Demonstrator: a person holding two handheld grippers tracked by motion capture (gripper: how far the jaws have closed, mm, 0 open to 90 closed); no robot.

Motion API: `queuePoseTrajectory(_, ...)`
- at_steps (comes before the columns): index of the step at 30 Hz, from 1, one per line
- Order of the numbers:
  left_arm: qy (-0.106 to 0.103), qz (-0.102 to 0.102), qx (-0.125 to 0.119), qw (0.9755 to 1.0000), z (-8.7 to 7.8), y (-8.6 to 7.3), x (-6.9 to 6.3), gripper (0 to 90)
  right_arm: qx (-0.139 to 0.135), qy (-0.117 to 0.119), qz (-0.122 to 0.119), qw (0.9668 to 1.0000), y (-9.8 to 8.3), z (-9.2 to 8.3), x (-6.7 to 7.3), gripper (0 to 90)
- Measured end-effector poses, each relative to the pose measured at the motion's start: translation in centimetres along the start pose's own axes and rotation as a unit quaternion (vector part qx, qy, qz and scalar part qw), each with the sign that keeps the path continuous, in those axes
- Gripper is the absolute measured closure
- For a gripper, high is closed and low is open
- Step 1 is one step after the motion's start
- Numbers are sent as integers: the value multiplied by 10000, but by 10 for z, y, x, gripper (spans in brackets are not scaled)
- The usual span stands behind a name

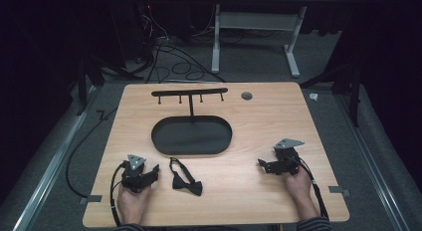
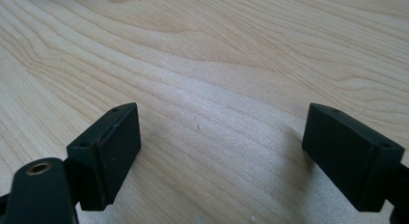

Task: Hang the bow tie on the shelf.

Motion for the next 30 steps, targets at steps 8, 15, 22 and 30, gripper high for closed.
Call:
queuePoseTrajectory(8,9,-21,3,10000,0,1,1,410,2,5,0,10000,0,0,0,143)
queuePoseTrajectory(15,-56,-102,8,9999,-2,2,-1,428,3,6,0,10000,0,0,0,143)
queuePoseTrajectory(22,-204,-163,-103,9996,-6,6,-5,445,0,5,1,10000,0,0,0,143)
queuePoseTrajectory(30,-414,-205,-145,9988,-12,11,-12,446,2,6,-1,10000,0,0,0,143)
Point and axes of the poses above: each handheld gripper's, and its own axes: z roughly forward along the jaws, y roughly out of its top, x roughly to its left, the point moved 6 cm from there along z, roughly forward along the jaws, and after that the axes turned 12 degrees about x, right-handed, at the moved point
